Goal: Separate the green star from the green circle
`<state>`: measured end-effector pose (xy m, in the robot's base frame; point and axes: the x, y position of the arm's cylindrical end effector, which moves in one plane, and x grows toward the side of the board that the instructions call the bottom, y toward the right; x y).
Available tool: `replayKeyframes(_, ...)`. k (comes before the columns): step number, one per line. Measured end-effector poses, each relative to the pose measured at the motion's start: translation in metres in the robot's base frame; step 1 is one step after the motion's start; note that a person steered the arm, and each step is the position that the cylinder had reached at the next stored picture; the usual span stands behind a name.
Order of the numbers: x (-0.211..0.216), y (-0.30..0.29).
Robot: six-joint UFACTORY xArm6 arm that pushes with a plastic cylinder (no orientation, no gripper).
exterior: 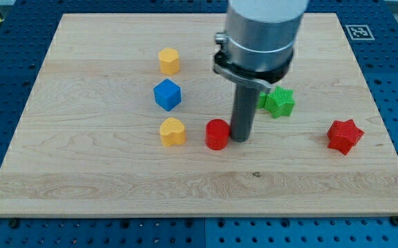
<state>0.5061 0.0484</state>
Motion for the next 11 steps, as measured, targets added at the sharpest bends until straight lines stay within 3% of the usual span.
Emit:
replayKeyframes(2, -0.021, -0.028)
replayKeyframes(4, -0.125, -0.026)
replayKeyframes(6, -0.129, 0.065)
replayKeyframes(9, -0.073, 0.069)
replayKeyframes(11, -0.086, 0.093)
